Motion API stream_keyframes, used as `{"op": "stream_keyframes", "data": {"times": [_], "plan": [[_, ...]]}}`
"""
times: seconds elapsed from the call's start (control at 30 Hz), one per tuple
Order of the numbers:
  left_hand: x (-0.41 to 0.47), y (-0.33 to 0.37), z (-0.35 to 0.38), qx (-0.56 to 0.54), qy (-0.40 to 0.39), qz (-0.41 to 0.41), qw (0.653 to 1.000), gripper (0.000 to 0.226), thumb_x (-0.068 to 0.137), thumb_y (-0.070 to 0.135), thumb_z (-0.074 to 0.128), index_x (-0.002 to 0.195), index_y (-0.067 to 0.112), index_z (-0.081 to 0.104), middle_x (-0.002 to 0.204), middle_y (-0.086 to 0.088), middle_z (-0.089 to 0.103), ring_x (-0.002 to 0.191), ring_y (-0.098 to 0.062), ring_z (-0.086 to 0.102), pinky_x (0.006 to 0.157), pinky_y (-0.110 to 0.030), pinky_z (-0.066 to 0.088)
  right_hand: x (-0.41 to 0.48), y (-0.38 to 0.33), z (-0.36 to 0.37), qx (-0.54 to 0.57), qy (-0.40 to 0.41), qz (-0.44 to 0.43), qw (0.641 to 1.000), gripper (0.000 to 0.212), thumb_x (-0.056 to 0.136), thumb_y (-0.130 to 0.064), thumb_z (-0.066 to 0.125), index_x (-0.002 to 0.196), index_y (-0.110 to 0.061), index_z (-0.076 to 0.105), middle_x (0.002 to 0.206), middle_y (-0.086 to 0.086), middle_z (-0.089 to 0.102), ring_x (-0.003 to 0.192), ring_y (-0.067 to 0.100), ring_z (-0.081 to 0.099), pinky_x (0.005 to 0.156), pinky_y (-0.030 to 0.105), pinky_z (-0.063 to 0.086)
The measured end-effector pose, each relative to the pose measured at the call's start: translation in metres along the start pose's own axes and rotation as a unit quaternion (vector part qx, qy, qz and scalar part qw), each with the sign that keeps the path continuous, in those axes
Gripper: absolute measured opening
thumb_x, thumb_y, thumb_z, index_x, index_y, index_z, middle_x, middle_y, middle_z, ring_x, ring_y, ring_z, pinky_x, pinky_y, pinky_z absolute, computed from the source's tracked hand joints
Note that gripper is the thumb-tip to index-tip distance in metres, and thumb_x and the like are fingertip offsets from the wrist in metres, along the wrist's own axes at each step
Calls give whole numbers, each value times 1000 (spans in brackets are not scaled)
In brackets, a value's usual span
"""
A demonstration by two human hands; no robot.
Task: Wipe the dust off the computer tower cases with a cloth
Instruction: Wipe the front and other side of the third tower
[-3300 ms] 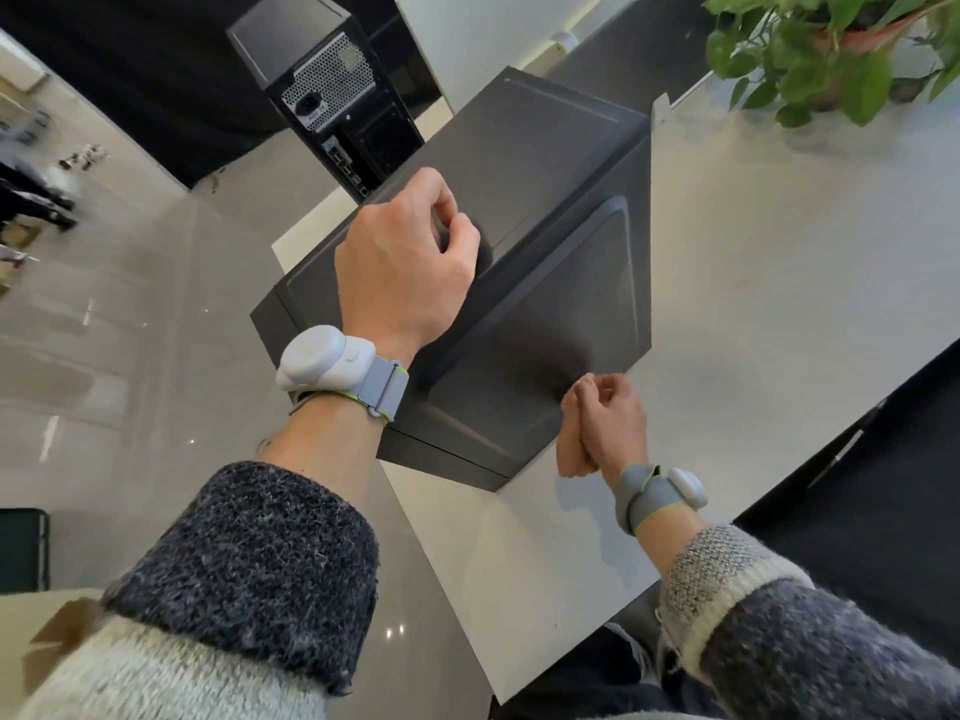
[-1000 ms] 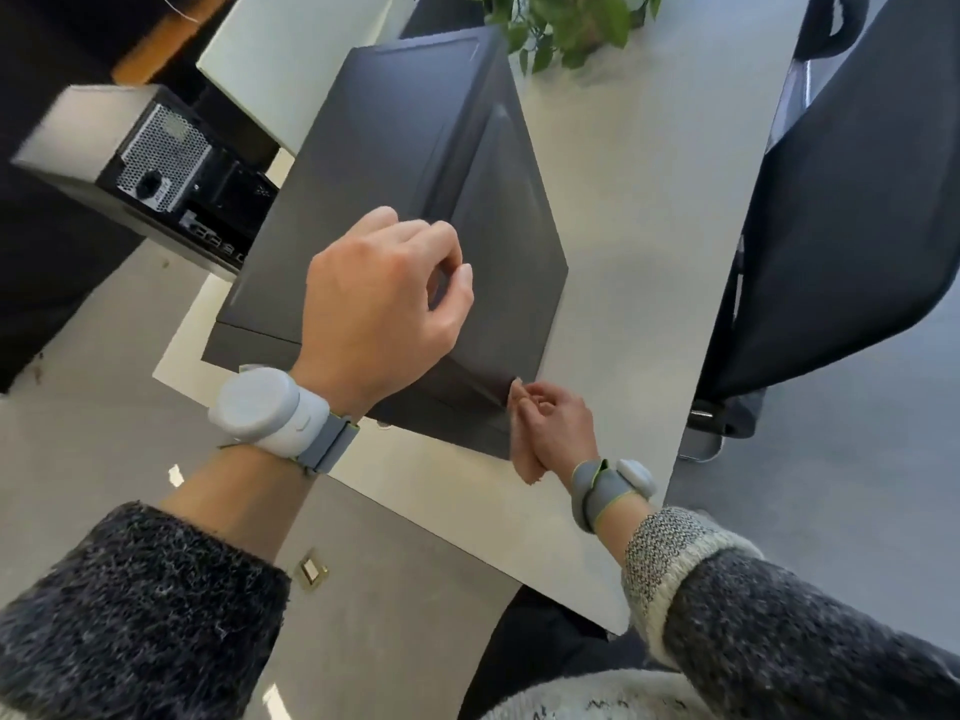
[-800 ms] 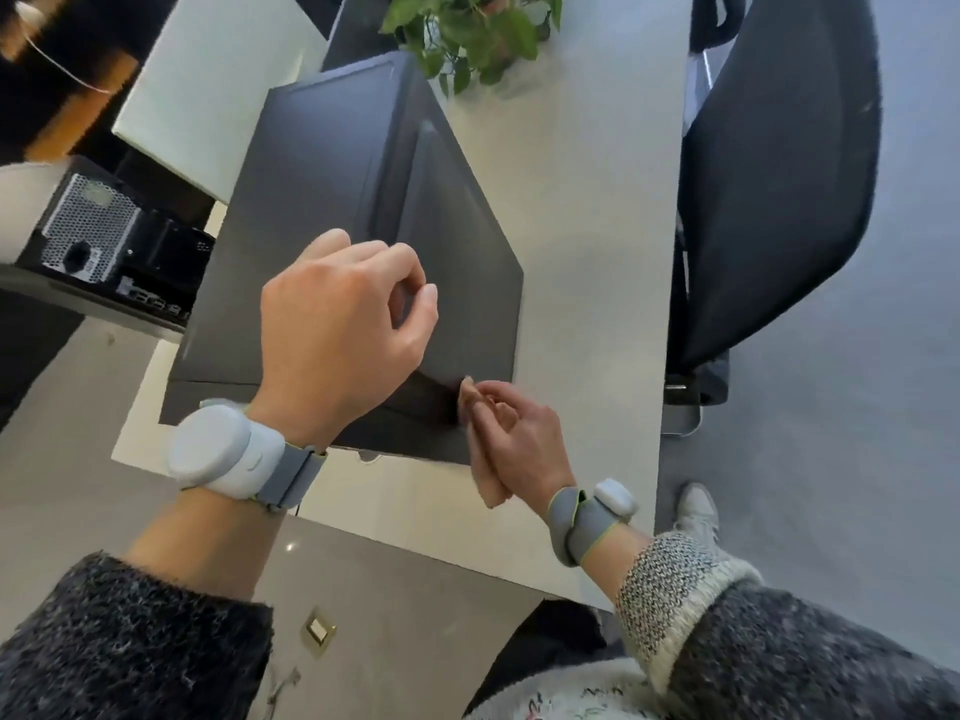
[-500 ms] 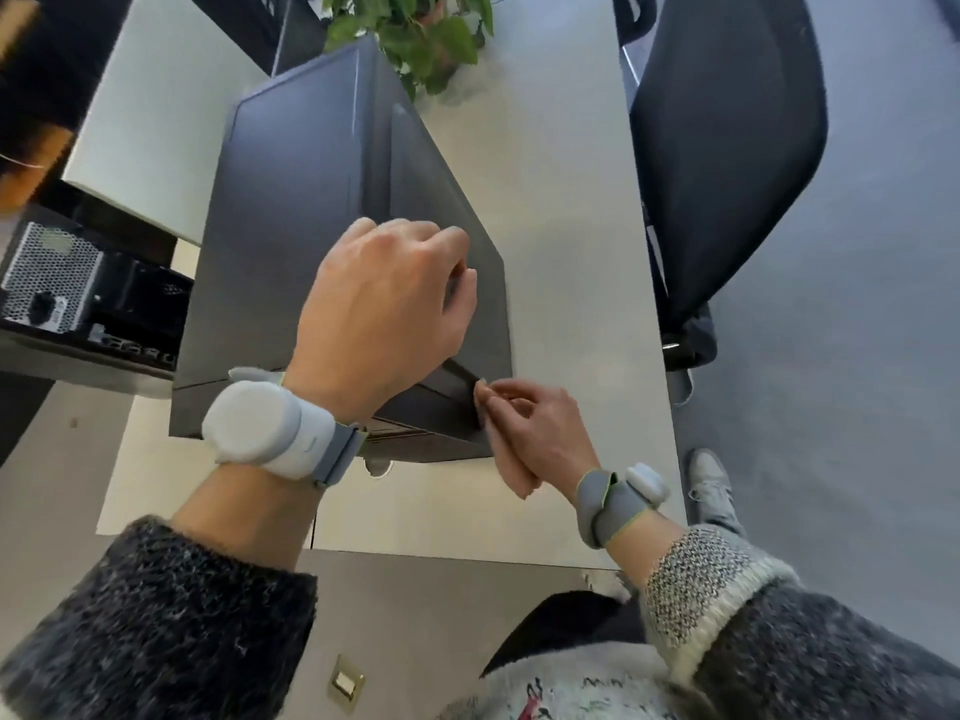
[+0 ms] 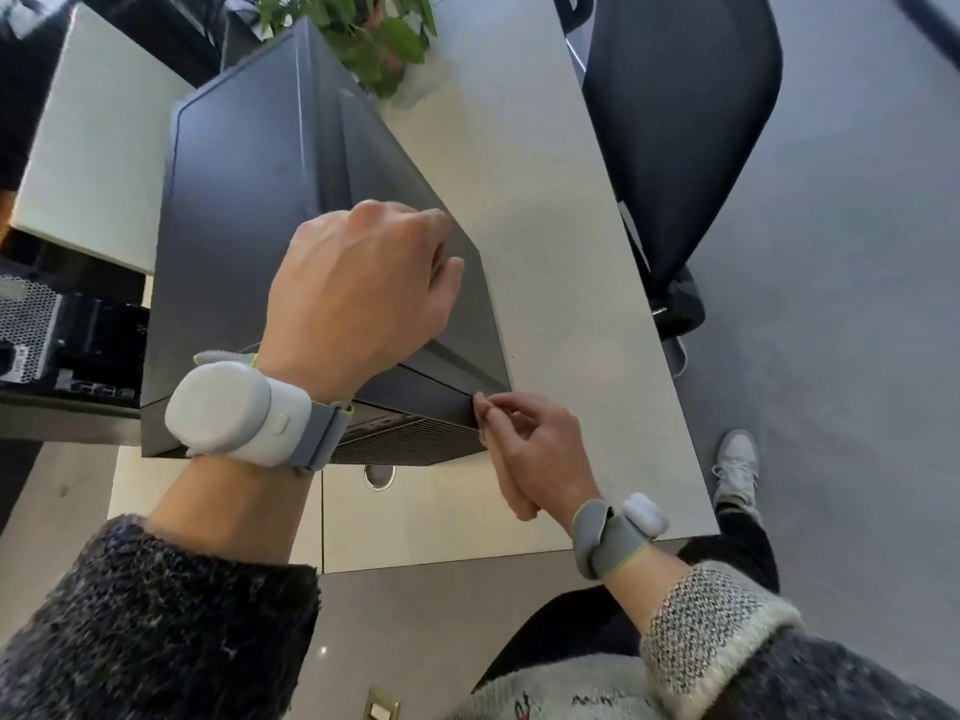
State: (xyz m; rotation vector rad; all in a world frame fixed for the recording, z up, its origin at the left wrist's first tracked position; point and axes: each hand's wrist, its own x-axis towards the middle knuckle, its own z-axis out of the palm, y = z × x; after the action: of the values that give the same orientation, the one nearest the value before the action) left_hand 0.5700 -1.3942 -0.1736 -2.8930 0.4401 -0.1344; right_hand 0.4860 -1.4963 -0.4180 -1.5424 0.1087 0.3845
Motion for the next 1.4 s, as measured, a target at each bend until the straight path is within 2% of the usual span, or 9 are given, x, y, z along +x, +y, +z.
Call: {"op": "stream_keyframes", "data": {"times": [0.2,0.33,0.43,0.57,0.77,0.97,1.13,1.3,1.4], "plan": [[2,1,-1,24,-30,28,999,31,102,41,51,85,18,63,76,3,62,64,-25,59,63,-37,52,25,38,-2,-130,15,128,983,18,99,-35,66,103,-27,82,102,-3,80,101,19,72,86,27,54],[6,-3,0,18,-57,23,998,32,101,48,51,83,23,62,76,5,62,66,-23,60,62,-32,42,15,22,4,-33,32,46,998,12,97,-36,70,92,-31,80,87,-14,77,86,4,72,78,20,55],[9,-6,-2,9,-87,12,996,32,100,52,51,83,26,61,76,6,62,67,-23,60,62,-32,40,8,32,15,12,61,46,997,12,97,-33,69,97,-30,81,94,-11,77,91,7,72,85,27,58],[16,-2,-5,-19,-102,-17,994,31,99,52,54,86,26,63,77,8,62,72,-22,61,65,-35,45,36,57,0,-124,5,138,983,18,98,-33,67,99,-25,82,101,0,80,101,21,72,84,24,51],[35,-5,-6,-35,-69,-53,996,29,100,45,57,84,22,63,75,5,62,69,-22,61,66,-34,47,56,16,10,-6,62,30,998,12,99,-31,67,95,-26,77,88,-14,75,84,3,68,74,17,53],[58,-8,-2,-16,-113,-88,990,29,99,42,57,85,18,64,83,-2,64,72,-27,61,66,-33,40,86,41,-3,-103,14,147,984,17,99,-32,67,94,-22,80,79,-9,69,91,20,72,72,22,42],[82,-7,-1,-16,-159,-114,981,30,99,49,56,86,23,62,91,-2,62,78,-28,62,68,-35,42,104,12,6,-39,33,30,998,16,98,-36,71,98,-25,83,87,-12,78,83,5,70,76,15,51],[109,-6,9,-14,-170,-143,975,28,98,47,55,85,23,62,91,-1,62,82,-28,62,68,-35,44,130,40,1,-64,-6,167,984,17,98,-32,69,85,-28,79,79,-9,75,92,19,75,80,23,51],[127,-10,23,-19,-186,-168,968,26,99,44,54,89,21,63,98,-5,61,88,-31,62,71,-36,43,131,38,-3,-82,-32,172,981,21,99,-37,67,92,-24,82,88,-4,79,92,19,74,81,24,53]]}}
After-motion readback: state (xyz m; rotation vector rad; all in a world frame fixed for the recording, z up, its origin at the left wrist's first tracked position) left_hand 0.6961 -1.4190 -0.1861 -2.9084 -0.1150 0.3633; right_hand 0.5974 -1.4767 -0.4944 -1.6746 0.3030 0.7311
